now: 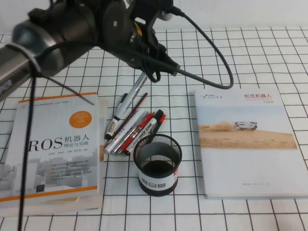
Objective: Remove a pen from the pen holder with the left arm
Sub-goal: 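Take a marker out of the pen holder and lay it on the table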
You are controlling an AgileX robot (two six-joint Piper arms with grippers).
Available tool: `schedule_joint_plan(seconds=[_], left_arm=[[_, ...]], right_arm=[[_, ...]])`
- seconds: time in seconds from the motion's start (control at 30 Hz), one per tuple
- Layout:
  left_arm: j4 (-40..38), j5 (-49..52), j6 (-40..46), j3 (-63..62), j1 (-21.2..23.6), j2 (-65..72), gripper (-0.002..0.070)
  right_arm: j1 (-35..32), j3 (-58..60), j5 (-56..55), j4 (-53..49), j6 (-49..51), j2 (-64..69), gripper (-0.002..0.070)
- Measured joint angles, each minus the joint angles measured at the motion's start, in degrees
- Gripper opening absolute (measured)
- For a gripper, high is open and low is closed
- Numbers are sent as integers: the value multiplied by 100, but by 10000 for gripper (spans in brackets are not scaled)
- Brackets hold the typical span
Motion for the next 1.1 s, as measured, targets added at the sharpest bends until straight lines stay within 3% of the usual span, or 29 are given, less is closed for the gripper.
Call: schedule_joint_plan(seconds=[0.3, 0.97, 1.03, 1.1], left_arm=[[-263, 784, 96, -1119, 196, 1517, 104], [-1065, 592, 324, -1172, 309, 2327, 104], [-1065, 561, 324, -1172, 309, 2327, 119], [-1065, 536, 324, -1176, 309, 2327, 178]], right_arm=[[0, 0, 0, 0, 0, 0, -13], [0, 0, 0, 0, 0, 0, -13], [0, 0, 0, 0, 0, 0, -13], [0, 0, 0, 0, 0, 0, -13]])
